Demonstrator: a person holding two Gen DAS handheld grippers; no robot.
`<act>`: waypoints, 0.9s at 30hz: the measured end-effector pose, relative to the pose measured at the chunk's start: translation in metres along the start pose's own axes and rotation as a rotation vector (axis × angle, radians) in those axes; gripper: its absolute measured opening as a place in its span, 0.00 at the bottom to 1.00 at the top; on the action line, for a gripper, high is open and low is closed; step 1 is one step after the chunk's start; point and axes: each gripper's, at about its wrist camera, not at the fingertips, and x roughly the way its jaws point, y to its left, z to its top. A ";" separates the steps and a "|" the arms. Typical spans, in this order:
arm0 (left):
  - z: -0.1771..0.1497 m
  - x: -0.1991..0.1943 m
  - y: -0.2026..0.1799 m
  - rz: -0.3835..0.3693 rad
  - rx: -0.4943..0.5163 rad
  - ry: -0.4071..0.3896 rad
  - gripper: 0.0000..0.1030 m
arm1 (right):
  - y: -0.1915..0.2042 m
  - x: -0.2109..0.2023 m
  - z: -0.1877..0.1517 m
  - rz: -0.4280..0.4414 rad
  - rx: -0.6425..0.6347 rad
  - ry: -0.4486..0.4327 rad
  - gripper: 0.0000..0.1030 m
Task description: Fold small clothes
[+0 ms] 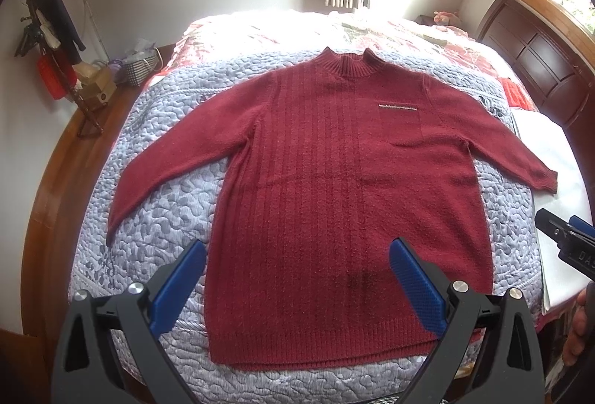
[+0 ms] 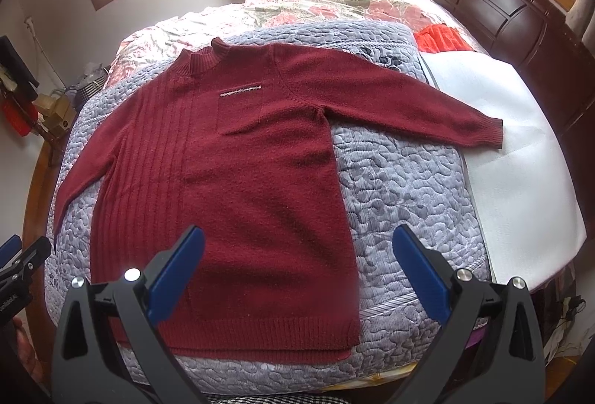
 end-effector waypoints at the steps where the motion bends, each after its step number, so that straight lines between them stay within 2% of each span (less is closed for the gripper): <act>1: 0.000 0.000 0.000 -0.001 -0.001 0.000 0.96 | 0.000 0.001 0.000 -0.001 -0.001 0.000 0.97; 27: 0.003 0.006 -0.003 0.005 0.005 0.004 0.96 | -0.003 0.009 0.006 0.006 0.012 0.014 0.97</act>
